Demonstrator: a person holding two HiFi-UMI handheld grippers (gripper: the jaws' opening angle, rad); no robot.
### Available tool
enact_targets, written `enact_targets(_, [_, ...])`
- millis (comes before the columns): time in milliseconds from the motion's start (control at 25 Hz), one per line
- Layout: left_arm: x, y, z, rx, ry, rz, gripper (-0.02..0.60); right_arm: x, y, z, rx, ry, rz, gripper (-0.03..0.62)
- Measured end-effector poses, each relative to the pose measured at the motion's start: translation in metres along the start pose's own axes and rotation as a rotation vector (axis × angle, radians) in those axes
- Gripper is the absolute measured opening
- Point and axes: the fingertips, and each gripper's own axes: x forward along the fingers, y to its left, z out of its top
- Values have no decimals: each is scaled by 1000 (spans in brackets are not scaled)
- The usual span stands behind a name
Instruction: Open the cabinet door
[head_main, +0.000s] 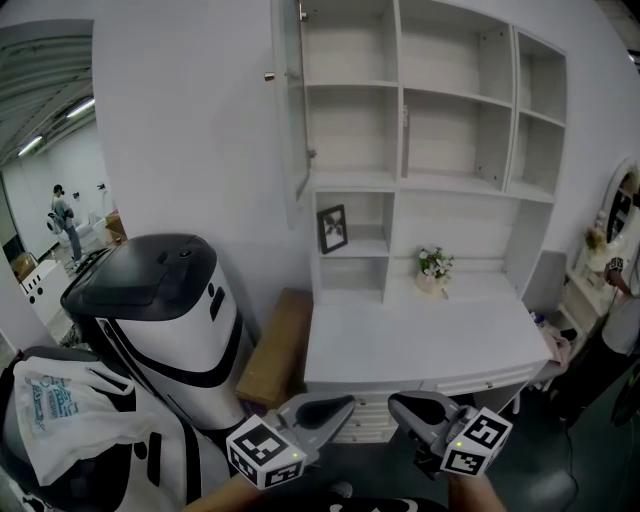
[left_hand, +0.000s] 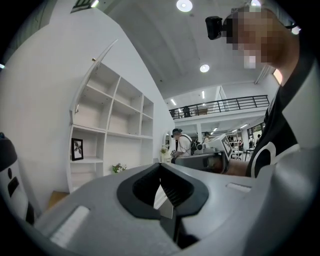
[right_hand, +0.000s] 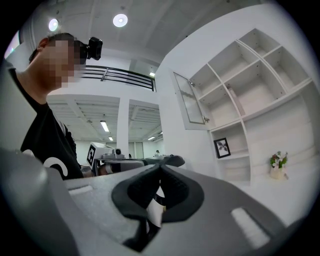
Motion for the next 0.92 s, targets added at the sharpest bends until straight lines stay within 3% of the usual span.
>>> enact_targets(280, [-7, 4, 6, -34, -12, 7, 9, 1, 10, -1, -26, 11, 10, 0])
enact_targets(480, [-11, -3, 15, 8, -6, 12, 9, 0, 18, 8, -45, 2, 19, 0])
enact_targets(920, [-7, -10, 22, 7, -18, -11, 9, -12, 12, 12, -51, -12, 1, 0])
